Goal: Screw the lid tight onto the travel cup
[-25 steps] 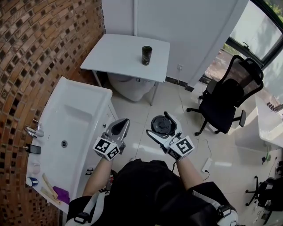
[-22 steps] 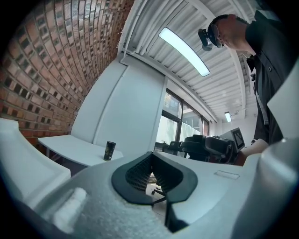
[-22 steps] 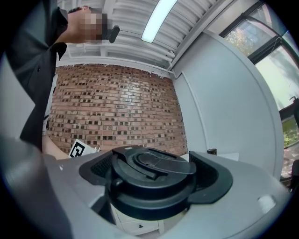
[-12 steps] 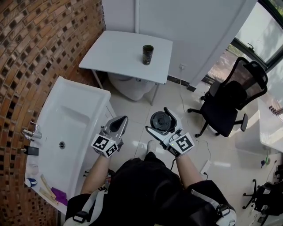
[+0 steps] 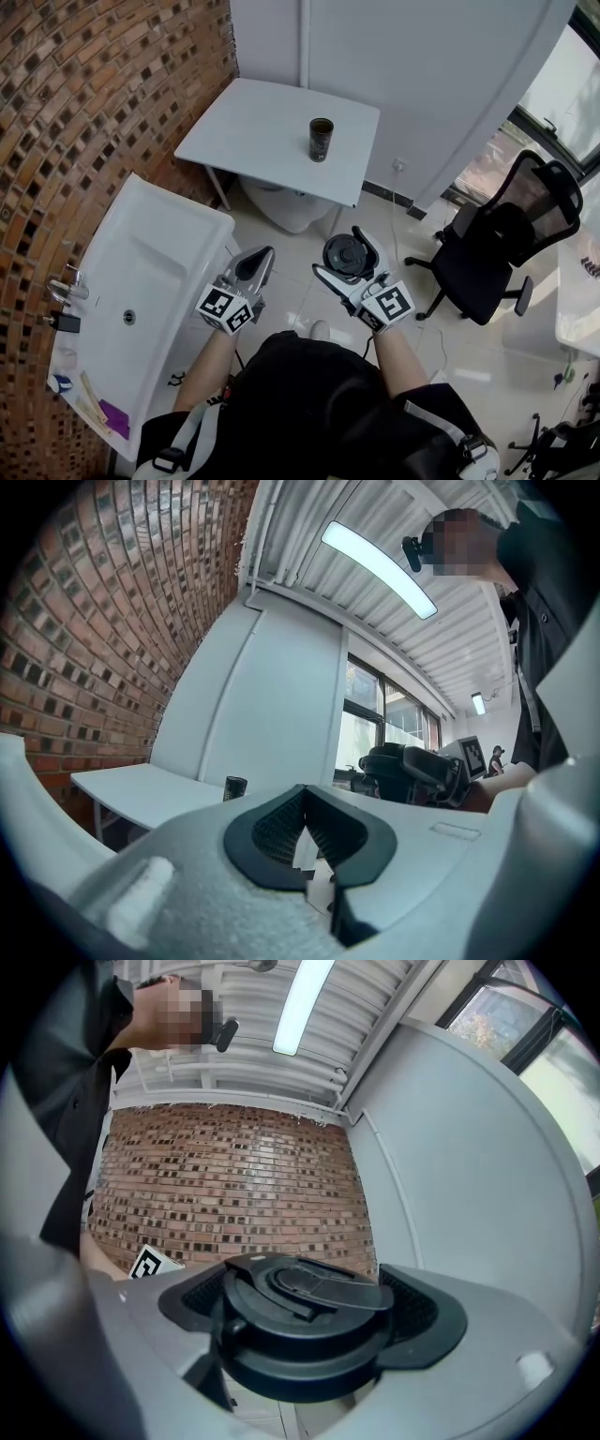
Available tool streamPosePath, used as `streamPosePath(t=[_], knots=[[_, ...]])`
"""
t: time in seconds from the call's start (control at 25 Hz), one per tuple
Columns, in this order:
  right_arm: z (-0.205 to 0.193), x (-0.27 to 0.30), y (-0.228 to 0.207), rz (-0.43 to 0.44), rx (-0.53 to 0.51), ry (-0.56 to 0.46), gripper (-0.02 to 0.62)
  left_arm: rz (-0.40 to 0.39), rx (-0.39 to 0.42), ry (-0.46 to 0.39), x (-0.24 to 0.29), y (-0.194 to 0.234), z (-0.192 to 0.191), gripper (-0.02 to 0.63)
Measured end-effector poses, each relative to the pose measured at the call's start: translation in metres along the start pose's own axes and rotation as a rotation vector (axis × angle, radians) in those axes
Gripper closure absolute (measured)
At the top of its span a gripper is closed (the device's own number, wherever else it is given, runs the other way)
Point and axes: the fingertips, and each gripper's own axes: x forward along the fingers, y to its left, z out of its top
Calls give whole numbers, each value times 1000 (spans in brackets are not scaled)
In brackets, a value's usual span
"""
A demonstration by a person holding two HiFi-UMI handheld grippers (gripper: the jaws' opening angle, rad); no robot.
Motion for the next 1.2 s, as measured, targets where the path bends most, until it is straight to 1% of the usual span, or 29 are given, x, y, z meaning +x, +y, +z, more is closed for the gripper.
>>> streamPosePath(t=[0.16,0.32,0.44,0.56,0.68,0.88,1.0,1.12,1.2], knots=[[-2,4,-27,4,4,-3,107,26,-13,-3,25,9,-2,604],[1,2,-57,5,10,-1,107,80,56,11,51,12,-3,604],[2,0,-78,9,18,-1,107,96,63,6,69,14,-2,604],[2,-5,-96,16,18,-1,107,92,69,0,87,9,-1,604],[0,-8,-104,31,31,-6,107,83,102,13,103,1,-3,604],[-10,-4,-116,40,48,6,107,80,119,38,117,0,-7,604],[-11,5,-127,24,67,-4,107,66,138,64,123,9,-11,604],[-9,17,-138,-3,86,-20,107,53,116,57,133,25,-11,604],[-8,27,-147,-15,74,-18,107,35,110,54,144,36,-11,604]])
